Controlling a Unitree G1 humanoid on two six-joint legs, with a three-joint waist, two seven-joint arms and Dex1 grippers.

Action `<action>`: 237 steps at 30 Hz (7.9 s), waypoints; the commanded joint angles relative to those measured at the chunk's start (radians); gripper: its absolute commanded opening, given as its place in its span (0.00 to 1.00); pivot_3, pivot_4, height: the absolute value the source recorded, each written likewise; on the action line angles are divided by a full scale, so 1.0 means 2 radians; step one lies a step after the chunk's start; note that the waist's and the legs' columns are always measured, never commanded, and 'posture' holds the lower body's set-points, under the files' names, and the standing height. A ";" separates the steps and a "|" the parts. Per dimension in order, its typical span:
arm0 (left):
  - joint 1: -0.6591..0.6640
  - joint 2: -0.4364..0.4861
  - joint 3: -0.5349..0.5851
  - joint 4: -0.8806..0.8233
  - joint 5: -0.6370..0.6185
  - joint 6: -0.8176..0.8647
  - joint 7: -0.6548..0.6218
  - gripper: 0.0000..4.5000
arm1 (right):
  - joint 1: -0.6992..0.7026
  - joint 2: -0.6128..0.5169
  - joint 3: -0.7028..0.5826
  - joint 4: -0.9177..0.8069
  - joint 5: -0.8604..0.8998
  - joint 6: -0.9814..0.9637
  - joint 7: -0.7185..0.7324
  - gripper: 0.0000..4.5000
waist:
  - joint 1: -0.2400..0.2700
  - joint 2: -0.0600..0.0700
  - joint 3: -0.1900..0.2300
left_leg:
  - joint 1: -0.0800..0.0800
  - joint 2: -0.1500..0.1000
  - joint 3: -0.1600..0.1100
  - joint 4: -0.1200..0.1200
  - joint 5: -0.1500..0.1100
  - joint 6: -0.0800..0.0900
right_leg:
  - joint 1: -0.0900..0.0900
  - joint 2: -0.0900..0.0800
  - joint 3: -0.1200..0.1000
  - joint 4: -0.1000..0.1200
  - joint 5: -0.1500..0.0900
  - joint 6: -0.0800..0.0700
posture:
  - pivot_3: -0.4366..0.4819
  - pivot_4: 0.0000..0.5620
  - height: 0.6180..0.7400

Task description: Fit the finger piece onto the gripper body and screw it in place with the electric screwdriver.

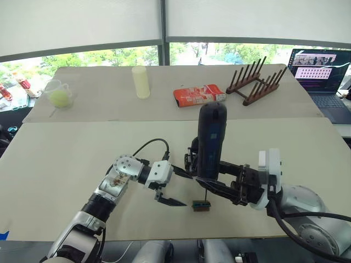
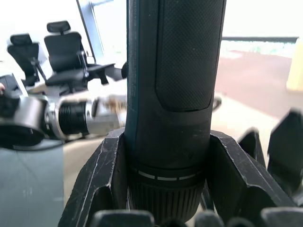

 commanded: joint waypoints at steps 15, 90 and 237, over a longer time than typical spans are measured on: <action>0.012 0.002 -0.016 -0.038 -0.005 0.002 -0.017 1.00 | 0.007 0.022 0.019 -0.022 -0.036 -0.036 0.004 0.43 | 0.002 0.000 0.000 | 0.000 0.000 0.000 0.000 0.000 0.000 | 0.000 0.000 0.000 0.000 0.000 0.000 | 0.48 0.27 1.00; -0.001 0.003 -0.011 -0.028 -0.003 -0.001 -0.009 1.00 | 0.012 0.045 0.033 -0.004 -0.073 -0.038 0.024 0.43 | 0.002 0.000 0.000 | 0.000 0.000 0.000 0.000 0.000 0.000 | 0.000 0.001 0.000 0.000 0.000 0.000 | 0.48 0.27 1.00; 0.005 -0.123 0.028 0.035 0.035 0.055 0.195 0.51 | -0.258 -0.023 0.014 0.038 0.057 0.089 -0.039 0.43 | 0.012 -0.001 0.000 | -0.002 0.000 0.000 0.002 0.000 0.001 | 0.000 -0.001 -0.001 0.000 0.000 0.000 | 0.48 0.27 1.00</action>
